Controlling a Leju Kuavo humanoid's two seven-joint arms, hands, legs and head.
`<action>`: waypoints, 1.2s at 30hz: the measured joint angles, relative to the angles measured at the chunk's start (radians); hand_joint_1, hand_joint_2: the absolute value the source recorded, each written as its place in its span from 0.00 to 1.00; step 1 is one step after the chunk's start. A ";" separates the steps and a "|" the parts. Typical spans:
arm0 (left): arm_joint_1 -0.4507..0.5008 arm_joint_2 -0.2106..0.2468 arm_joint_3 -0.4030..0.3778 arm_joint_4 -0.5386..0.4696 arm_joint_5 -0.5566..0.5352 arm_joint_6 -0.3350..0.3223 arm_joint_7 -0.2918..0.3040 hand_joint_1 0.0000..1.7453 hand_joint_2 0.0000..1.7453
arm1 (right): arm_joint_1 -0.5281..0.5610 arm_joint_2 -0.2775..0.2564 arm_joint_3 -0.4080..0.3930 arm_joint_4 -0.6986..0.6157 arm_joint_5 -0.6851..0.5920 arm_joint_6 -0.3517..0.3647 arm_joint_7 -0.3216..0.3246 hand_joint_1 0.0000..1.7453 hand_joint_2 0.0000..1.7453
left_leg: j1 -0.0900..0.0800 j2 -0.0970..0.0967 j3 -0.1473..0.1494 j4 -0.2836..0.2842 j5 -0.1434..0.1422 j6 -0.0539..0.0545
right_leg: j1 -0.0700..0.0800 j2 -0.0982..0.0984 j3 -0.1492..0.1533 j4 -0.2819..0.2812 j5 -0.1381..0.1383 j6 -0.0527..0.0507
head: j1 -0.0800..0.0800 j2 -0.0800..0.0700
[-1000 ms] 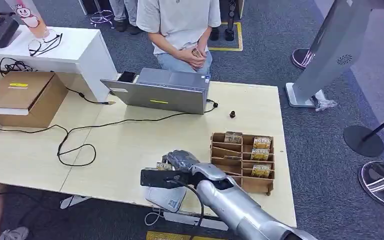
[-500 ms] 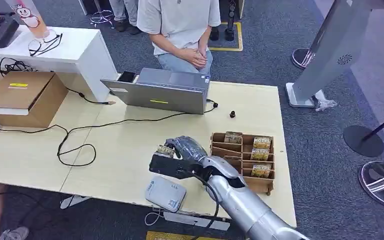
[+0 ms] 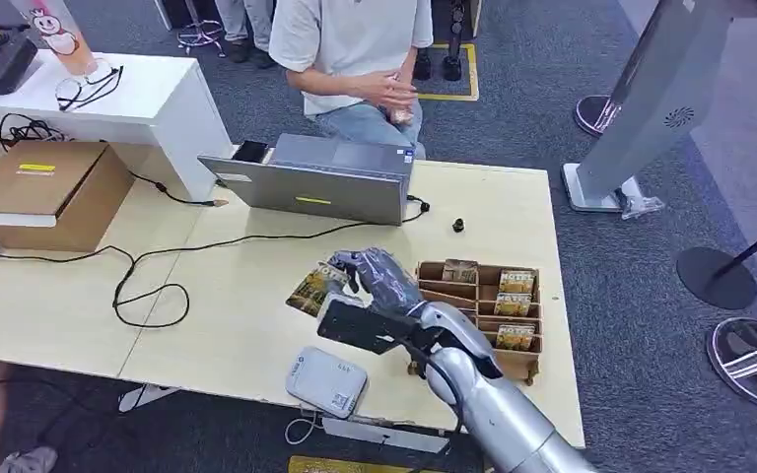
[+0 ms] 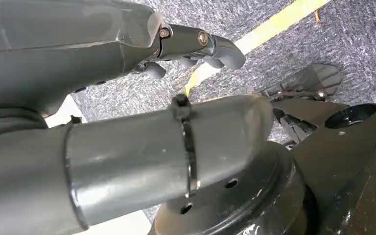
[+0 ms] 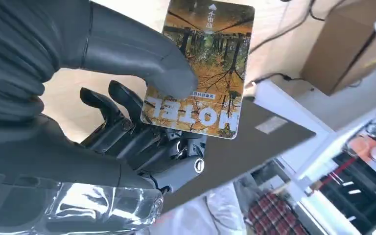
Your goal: Pass the card to the sensor for recognition and then transmit it.
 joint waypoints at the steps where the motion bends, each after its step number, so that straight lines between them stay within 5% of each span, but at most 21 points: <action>1: 0.000 0.000 0.000 0.000 0.000 0.000 -0.001 0.00 0.00 | 0.004 -0.002 -0.001 -0.013 -0.003 -0.002 -0.004 1.00 1.00 | 0.000 0.000 0.000 0.000 0.000 0.000 | 0.000 0.000 0.000 0.000 0.000 0.000 | 0.000 0.000; 22: 0.013 -0.002 0.003 0.000 -0.032 -0.006 -0.006 0.00 0.00 | 0.121 -0.035 -0.071 -0.260 0.089 -0.205 -0.075 1.00 1.00 | 0.000 0.000 0.000 0.000 0.000 0.000 | 0.000 0.000 0.000 0.000 0.000 0.000 | 0.000 0.000; 36: -0.009 -0.010 0.010 0.000 -0.094 -0.002 0.003 0.00 0.00 | 0.079 -0.034 -0.101 -0.222 0.299 -0.371 -0.016 1.00 1.00 | 0.000 0.000 0.000 0.000 0.000 0.000 | 0.000 0.000 0.000 0.000 0.000 0.000 | 0.000 0.000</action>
